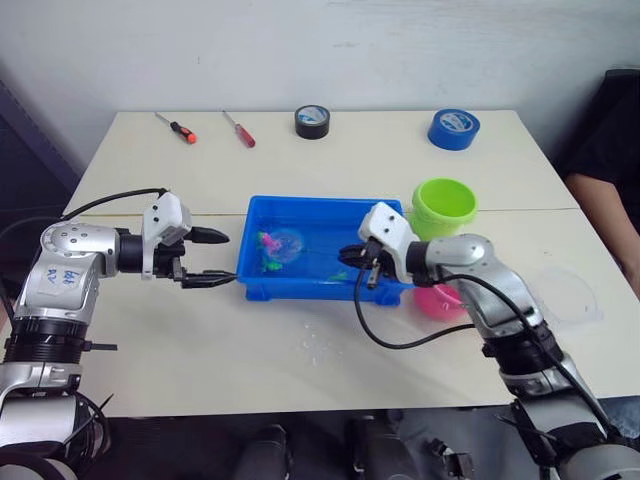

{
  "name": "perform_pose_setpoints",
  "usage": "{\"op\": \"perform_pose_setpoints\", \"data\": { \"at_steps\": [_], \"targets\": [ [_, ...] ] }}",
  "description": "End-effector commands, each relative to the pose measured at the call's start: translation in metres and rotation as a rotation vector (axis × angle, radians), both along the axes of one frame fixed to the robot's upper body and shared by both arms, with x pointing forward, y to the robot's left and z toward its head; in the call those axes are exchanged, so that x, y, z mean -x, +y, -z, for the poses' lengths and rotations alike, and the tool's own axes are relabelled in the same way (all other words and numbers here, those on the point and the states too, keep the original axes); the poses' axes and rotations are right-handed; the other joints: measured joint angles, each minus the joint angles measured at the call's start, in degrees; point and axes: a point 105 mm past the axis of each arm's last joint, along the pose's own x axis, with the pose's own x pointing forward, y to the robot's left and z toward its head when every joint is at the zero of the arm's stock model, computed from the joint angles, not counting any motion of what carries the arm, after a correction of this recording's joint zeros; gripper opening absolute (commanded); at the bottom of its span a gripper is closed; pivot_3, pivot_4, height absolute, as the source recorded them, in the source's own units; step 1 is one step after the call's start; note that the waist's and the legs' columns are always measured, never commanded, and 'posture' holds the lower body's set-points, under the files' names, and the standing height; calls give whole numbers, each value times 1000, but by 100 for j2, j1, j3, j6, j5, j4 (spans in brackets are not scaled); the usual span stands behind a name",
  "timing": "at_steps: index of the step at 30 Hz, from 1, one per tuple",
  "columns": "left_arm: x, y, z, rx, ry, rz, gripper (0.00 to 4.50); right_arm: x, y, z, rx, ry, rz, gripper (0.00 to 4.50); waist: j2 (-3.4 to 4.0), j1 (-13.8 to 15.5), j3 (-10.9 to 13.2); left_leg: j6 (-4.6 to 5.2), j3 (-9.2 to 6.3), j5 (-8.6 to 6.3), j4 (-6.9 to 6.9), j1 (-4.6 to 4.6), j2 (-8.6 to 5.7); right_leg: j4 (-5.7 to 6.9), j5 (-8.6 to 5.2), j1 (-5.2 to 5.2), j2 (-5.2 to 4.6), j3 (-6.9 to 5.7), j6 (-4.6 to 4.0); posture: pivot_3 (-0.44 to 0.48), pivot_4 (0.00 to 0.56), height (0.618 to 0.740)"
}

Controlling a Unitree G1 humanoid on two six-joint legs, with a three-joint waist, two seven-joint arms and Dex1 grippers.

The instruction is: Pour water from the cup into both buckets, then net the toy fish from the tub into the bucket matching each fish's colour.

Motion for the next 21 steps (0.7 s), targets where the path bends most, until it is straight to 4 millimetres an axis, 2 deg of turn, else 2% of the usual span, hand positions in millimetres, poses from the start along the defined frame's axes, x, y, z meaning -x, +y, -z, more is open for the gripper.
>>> {"op": "perform_pose_setpoints", "data": {
  "at_steps": [1,7,9,11,14,19,21],
  "targets": [
    [-2,-5,-19,65,-31,18,4447,13,-10,-19,-56,-40,3,0,0,8,0,2,0,-1,0,0,0,0,0,1,0,0,0,0,150,736],
    [3,-35,-29,169,32,151,4447,35,-51,-35,-71,-78,136,0,0,44,0,6,-1,-4,4,-7,-1,-3,1,1,-2,0,2,0,150,736],
    [3,-41,-30,181,37,176,4447,38,-59,-39,-71,-84,168,0,0,31,0,7,-1,-4,4,-6,-1,-4,1,1,-2,1,3,0,150,736],
    [1,-55,-32,197,34,223,4447,46,-76,-45,-70,-99,230,0,0,30,0,9,-1,-5,4,-7,0,-5,1,1,0,1,2,0,150,736],
    [-3,-85,-35,239,36,326,4447,71,-108,-56,-45,-136,341,0,1,150,0,10,-1,-5,3,-11,-1,-5,1,0,1,0,3,0,150,736],
    [-5,-108,-41,283,45,409,4447,96,-130,-60,-24,-144,436,0,-3,144,-2,12,4,-4,13,-13,-3,-9,5,6,3,7,10,0,150,736],
    [-6,-122,-42,294,23,448,4447,110,-144,-59,-16,-145,504,0,-3,170,-2,16,3,-5,13,-13,-3,-9,6,6,4,6,11,0,150,736]
  ]
}}
